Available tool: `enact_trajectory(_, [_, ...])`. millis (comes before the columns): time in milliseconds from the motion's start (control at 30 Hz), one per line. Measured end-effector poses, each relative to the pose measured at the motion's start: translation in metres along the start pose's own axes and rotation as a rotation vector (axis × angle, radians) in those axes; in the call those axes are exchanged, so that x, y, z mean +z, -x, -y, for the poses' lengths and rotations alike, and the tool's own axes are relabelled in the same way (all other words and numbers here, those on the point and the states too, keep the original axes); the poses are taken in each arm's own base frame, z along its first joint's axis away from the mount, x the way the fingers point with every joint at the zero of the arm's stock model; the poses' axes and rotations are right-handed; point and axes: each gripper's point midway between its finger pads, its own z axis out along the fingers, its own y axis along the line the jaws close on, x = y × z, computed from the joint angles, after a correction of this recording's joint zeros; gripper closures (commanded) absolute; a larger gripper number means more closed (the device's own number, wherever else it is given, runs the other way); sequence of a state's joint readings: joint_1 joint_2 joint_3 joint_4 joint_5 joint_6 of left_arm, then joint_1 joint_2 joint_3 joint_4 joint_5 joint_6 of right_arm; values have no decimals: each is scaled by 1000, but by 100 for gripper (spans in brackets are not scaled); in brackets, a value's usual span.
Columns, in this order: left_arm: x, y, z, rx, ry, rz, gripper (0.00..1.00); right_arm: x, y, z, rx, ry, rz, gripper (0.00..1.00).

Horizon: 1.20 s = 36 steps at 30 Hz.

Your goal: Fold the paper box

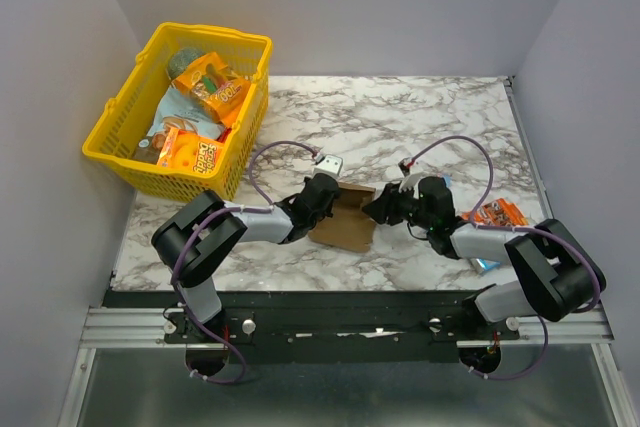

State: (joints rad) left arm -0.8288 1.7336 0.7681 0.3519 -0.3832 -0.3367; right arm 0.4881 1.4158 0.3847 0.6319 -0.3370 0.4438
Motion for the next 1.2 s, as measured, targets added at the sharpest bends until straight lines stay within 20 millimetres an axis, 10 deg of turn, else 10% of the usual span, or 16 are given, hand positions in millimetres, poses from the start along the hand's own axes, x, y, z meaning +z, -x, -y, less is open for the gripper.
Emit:
enact_trajectory(633, [-4, -3, 10, 44, -49, 24, 94, 7, 20, 34, -66, -200, 74, 49])
enact_trajectory(1200, [-7, -4, 17, 53, -63, 24, 94, 15, 30, 51, -132, -359, 122, 65])
